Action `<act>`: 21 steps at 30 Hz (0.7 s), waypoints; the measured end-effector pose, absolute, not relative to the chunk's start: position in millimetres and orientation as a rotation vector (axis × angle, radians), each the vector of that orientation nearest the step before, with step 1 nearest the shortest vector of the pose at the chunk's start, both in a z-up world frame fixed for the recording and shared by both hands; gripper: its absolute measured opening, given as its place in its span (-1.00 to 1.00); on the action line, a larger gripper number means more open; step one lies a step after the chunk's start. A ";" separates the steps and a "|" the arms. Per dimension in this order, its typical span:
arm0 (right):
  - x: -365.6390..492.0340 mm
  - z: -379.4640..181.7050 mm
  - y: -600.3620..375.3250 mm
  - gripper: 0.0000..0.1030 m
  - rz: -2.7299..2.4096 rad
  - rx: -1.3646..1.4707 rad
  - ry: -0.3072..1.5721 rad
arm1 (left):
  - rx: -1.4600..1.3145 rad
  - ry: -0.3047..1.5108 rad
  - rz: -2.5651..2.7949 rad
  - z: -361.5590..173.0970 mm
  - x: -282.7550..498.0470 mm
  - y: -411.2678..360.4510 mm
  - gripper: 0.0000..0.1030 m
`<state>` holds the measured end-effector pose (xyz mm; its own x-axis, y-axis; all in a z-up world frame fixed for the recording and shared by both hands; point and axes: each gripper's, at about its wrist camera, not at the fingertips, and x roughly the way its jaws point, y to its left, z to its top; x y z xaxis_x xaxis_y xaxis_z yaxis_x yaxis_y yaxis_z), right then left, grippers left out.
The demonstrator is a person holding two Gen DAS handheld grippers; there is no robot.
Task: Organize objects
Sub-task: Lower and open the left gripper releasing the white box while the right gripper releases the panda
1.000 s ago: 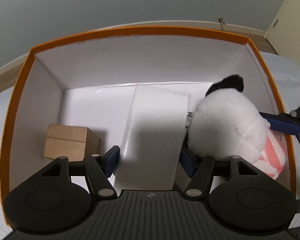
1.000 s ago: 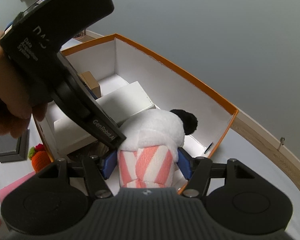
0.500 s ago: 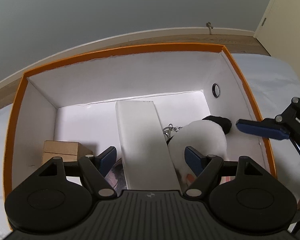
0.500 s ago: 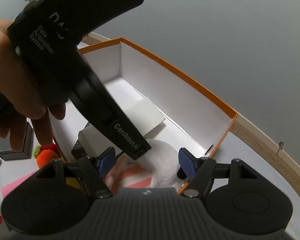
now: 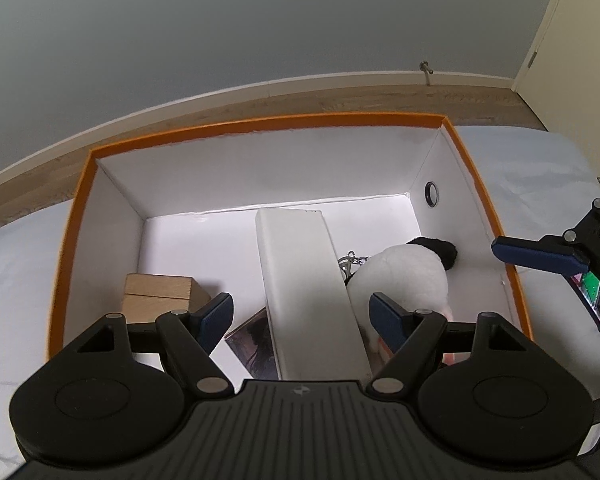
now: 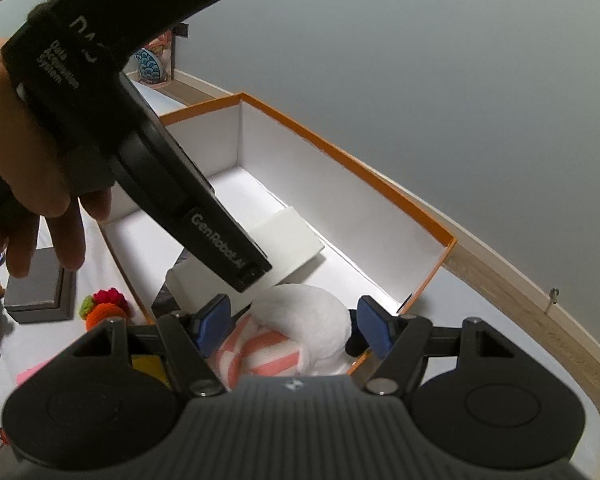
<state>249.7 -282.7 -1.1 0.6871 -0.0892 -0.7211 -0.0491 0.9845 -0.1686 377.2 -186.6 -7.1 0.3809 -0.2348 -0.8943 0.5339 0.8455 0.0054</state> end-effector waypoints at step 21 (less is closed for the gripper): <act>230.8 48.7 -247.0 0.38 -0.029 -0.230 0.736 | 0.314 0.987 -0.476 60.6 332.2 -160.9 0.76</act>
<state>230.8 -247.0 48.7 0.7420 -0.1069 -0.6618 -0.0542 0.9744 -0.2181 332.2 -160.9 60.6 0.4617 -0.2408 -0.8537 0.5187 0.8540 0.0396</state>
